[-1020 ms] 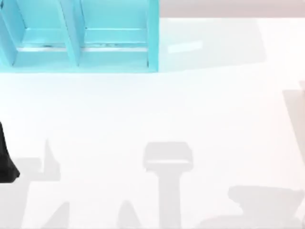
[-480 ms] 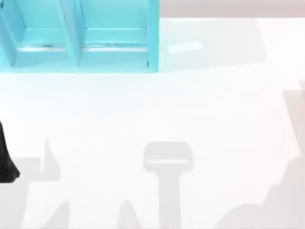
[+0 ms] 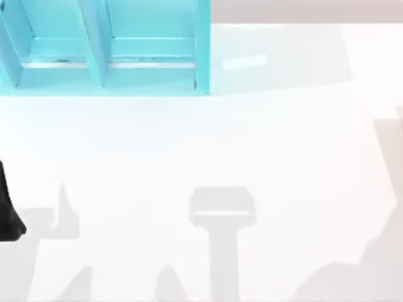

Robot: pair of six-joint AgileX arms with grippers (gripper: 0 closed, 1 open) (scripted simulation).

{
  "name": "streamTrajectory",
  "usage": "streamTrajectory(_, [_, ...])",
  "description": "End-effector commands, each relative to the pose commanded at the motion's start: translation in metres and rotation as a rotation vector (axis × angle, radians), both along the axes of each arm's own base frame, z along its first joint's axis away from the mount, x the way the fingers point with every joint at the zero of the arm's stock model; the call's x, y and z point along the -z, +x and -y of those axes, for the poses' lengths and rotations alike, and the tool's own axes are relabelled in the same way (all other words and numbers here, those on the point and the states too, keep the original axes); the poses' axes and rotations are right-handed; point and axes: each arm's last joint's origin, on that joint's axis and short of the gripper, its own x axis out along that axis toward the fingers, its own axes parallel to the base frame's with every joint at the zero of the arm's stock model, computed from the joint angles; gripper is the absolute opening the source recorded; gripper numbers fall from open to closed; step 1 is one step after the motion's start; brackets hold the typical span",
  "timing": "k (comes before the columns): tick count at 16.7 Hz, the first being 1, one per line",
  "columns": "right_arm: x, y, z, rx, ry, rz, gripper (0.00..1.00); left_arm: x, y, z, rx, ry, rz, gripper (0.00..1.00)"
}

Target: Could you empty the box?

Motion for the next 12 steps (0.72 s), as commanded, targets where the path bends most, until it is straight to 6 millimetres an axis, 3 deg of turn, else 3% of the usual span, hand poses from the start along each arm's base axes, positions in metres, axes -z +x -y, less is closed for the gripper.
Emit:
streamTrajectory(8, [0.084,0.002,0.003,0.001,-0.005,0.009,1.0,0.0,0.0,0.0,0.0,0.0,0.0,1.0])
streamTrajectory(12, [0.095,0.0,0.002,0.001,-0.001,0.002,1.0,0.0,0.0,0.0,0.0,0.0,0.0,1.0])
